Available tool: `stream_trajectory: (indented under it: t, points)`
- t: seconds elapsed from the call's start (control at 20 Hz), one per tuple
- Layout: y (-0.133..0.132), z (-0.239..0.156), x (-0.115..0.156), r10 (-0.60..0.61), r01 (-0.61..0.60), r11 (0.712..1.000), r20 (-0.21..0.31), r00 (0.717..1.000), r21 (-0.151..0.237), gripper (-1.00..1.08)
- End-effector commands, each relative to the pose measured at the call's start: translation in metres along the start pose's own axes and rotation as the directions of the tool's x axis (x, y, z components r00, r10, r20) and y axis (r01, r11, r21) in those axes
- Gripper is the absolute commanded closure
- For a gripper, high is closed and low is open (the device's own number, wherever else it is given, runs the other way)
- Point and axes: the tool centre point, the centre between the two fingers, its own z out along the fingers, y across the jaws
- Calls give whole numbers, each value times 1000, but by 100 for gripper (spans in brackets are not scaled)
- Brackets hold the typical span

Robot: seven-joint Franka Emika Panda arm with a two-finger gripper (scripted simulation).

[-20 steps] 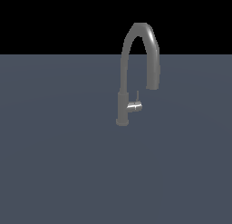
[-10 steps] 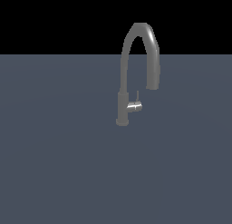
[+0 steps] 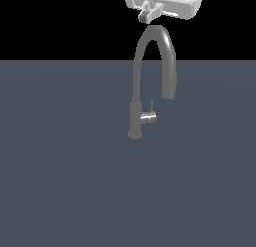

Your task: Turn on the faucet by rotating a designated handle.

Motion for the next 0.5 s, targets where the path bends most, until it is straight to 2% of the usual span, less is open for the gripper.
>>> stream_trajectory:
  t: [0.0,0.45]
  points:
    - [0,1,15,28,-29,999,39,999,29,108]
    - [5,11,70,119,-144,982,187,975,125,108]
